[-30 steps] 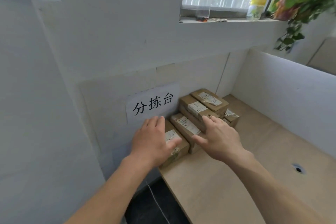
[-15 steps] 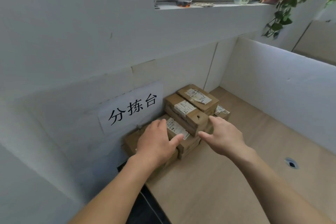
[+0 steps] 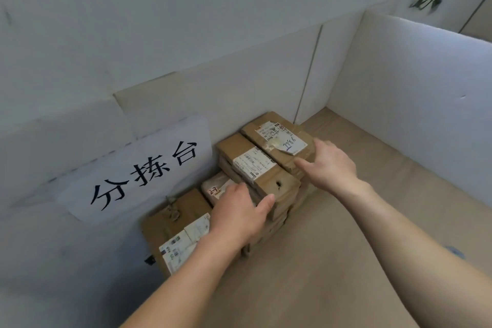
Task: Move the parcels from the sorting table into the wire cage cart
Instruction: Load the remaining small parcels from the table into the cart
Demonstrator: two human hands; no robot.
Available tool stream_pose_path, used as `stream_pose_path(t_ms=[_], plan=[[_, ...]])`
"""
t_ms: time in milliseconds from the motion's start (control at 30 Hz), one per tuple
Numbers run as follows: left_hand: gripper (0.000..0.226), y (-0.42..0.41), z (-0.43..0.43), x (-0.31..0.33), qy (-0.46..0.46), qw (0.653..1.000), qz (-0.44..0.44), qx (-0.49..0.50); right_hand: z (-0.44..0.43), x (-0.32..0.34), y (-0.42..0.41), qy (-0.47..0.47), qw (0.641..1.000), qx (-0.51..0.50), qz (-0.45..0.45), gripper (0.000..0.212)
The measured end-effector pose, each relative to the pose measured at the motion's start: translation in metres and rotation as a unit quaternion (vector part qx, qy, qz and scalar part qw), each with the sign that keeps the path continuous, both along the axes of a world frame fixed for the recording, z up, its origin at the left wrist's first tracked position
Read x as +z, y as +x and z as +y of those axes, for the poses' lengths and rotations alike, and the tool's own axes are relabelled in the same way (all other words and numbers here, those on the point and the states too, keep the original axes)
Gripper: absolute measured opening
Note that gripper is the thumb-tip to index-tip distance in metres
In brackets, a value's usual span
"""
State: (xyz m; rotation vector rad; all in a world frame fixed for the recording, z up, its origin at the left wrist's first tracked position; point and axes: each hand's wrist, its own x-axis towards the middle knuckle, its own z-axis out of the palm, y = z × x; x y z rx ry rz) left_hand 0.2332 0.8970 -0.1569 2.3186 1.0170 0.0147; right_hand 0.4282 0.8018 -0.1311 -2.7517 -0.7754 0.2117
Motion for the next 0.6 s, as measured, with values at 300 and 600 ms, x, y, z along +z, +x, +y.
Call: stream_pose_path(t_ms=[300, 600], plan=[[0.066, 0.026, 0.003, -0.032, -0.115, 0.990, -0.044, 0.065, 0.017, -0.038, 0.056, 0.133, 0.980, -0.070, 0.132, 0.048], [0.039, 0.031, -0.005, -0.035, -0.214, 0.950, -0.192, 0.119, -0.014, -0.071, 0.045, 0.375, 0.865, -0.182, 0.279, 0.037]])
